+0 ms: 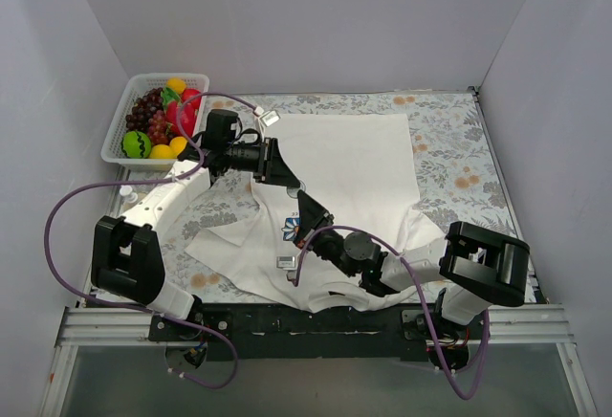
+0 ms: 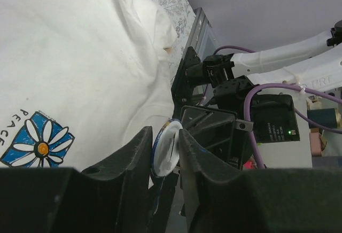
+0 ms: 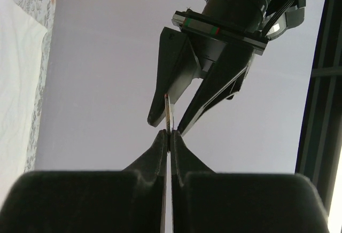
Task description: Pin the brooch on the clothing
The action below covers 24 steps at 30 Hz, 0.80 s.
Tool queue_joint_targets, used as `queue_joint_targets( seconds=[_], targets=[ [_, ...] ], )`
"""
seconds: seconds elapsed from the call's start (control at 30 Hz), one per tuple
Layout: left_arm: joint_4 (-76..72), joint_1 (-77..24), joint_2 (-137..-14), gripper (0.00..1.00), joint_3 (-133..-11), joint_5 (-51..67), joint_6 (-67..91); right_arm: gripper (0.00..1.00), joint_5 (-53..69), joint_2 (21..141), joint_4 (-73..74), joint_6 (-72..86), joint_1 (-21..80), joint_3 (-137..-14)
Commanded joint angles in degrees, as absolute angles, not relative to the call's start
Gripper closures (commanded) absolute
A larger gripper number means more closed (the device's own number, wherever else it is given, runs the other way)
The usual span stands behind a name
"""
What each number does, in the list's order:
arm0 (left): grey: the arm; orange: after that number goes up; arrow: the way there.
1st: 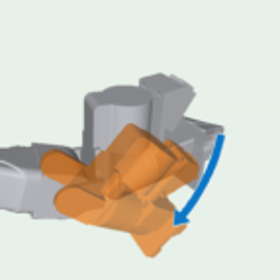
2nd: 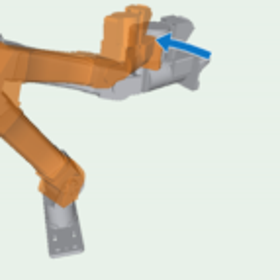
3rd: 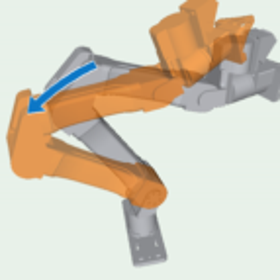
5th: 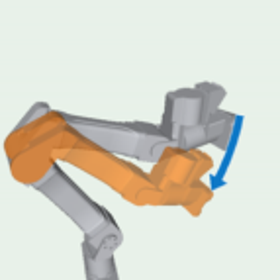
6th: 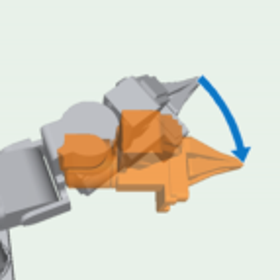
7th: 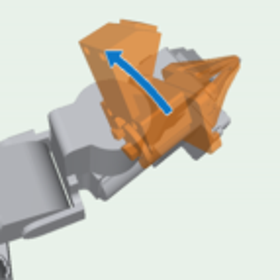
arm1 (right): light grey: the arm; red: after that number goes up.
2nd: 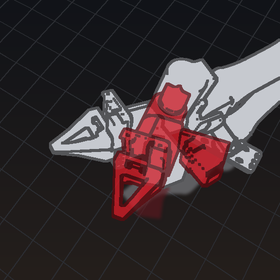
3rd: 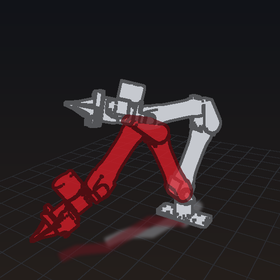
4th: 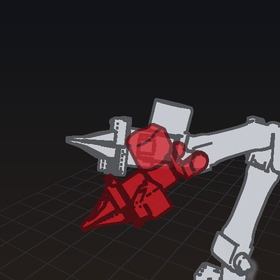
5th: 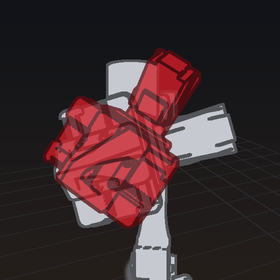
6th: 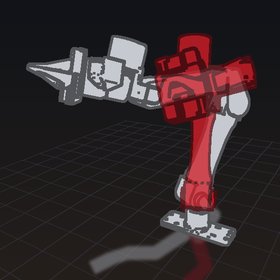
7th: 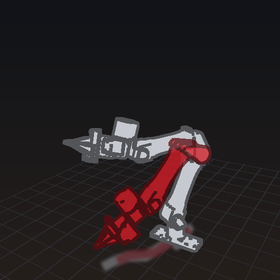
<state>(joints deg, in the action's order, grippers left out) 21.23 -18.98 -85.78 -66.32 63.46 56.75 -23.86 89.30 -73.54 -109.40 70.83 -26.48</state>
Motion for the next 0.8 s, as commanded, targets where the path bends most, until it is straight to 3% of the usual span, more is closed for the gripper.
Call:
queue_joint_targets(
  seconds=[0.0, 0.03, 0.13, 0.47, 0.67, 0.77],
  targets=[
    [21.4, -19.1, -84.8, 0.79, -66.6, 66.6, 55.5, 0.99, -24.1, 89.9, -104.5, -109.6, 70.3, -28.7],
    [21.4, -19.1, -84.9, 0.89, -66.7, 67.0, 55.5, 0.99, -24.2, 90.1, -104.7, -109.7, 70.3, -28.8],
    [21.2, -19.1, -84.6, 1.00, -66.6, 67.1, 55.5, 0.99, -24.3, 90.4, -105.6, -109.9, 70.0, -28.9],
    [17.8, -19.1, -82.4, 1.00, -66.7, 63.4, 58.2, 0.99, -25.6, 91.1, -108.4, -108.0, 69.6, -30.4],
    [13.8, -19.1, -80.4, 1.00, -65.9, 58.1, 61.3, 0.58, -29.3, 87.2, -107.7, -98.9, 69.6, -31.5],
    [12.3, -19.1, -79.5, 1.00, -65.4, 56.3, 62.4, 0.45, -32.9, 81.2, -99.8, -90.8, 69.6, -31.8]
  ],
)
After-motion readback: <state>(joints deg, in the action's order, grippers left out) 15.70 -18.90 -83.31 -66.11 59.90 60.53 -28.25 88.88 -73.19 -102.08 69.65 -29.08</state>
